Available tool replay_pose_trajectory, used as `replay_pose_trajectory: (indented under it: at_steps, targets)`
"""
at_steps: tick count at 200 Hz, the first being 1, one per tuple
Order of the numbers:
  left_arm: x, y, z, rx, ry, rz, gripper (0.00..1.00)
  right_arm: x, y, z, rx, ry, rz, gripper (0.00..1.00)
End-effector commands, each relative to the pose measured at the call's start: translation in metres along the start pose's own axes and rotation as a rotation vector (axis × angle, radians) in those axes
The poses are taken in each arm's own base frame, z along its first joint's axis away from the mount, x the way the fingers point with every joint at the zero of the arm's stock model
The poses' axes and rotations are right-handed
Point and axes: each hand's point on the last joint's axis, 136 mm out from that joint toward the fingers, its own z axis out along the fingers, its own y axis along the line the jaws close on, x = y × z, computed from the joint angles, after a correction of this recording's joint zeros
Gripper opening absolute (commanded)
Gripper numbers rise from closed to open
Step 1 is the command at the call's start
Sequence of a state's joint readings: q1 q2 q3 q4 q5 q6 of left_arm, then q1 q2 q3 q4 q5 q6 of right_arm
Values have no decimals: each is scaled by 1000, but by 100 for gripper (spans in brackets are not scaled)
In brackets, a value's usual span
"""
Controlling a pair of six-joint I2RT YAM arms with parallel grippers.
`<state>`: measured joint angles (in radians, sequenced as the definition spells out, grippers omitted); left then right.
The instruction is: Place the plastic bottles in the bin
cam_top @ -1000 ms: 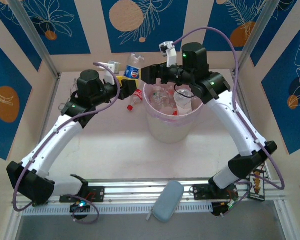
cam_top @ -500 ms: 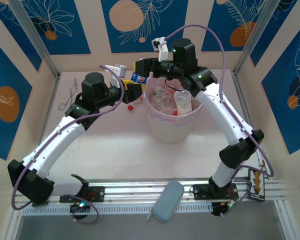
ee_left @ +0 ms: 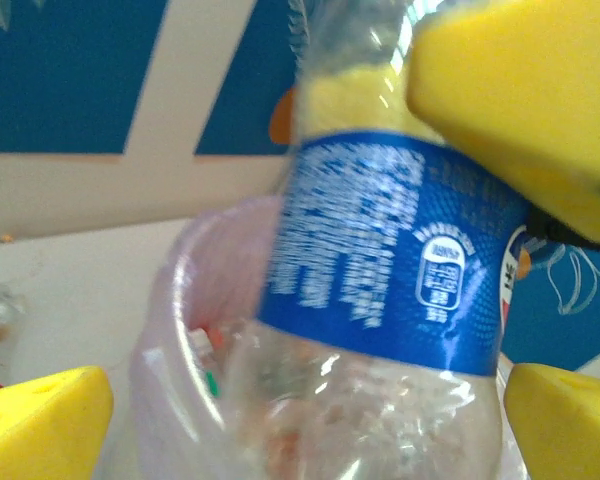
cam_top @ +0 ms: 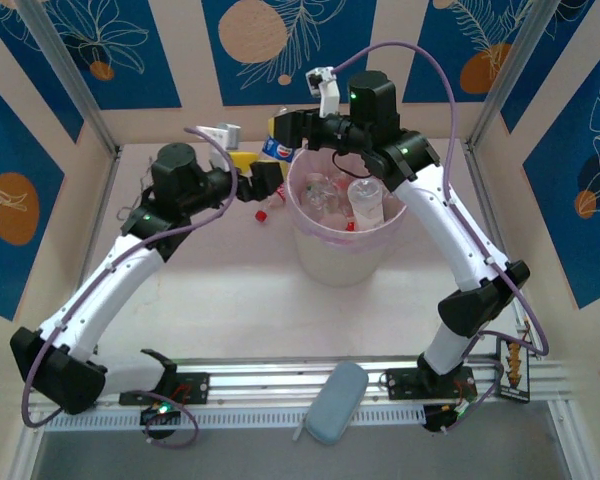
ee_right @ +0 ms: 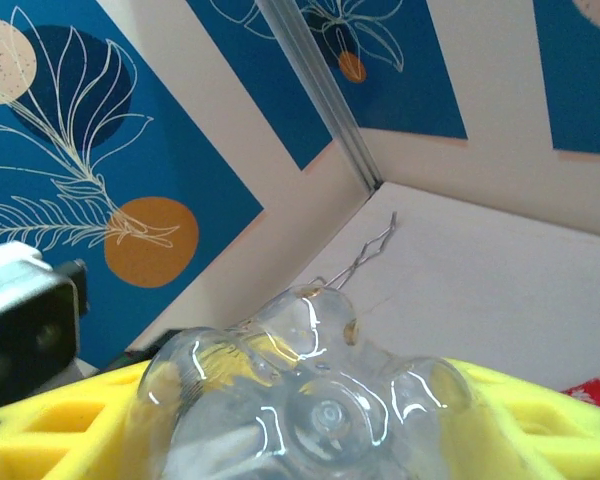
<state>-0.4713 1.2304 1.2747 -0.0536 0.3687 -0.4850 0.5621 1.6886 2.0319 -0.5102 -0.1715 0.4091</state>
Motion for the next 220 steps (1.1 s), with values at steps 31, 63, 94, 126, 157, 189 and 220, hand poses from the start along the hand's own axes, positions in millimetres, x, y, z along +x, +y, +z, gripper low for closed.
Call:
replay_pose_trajectory:
  at_steps: [31, 63, 94, 126, 157, 189, 220]
  targets:
    - [-17, 16, -11, 37, -81, -124, 98, -49, -6, -61, 94, -110, -155, 45]
    - [13, 40, 27, 9, 16, -206, 85, -41, -17, -75, 190, -35, -345, 44]
    - [42, 43, 49, -42, 100, -143, 80, -25, -37, -80, 307, 65, -559, 28]
    - [65, 45, 66, -27, 160, -175, 75, -14, -59, -78, 381, 135, -714, 26]
    - [75, 51, 72, -36, 181, -174, 66, -4, -73, -66, 389, 170, -830, 26]
    - [83, 54, 78, -31, 198, -180, 56, 6, -85, -46, 372, 196, -928, 26]
    - [85, 56, 80, -33, 198, -185, 51, 18, -100, -31, 373, 250, -954, 28]
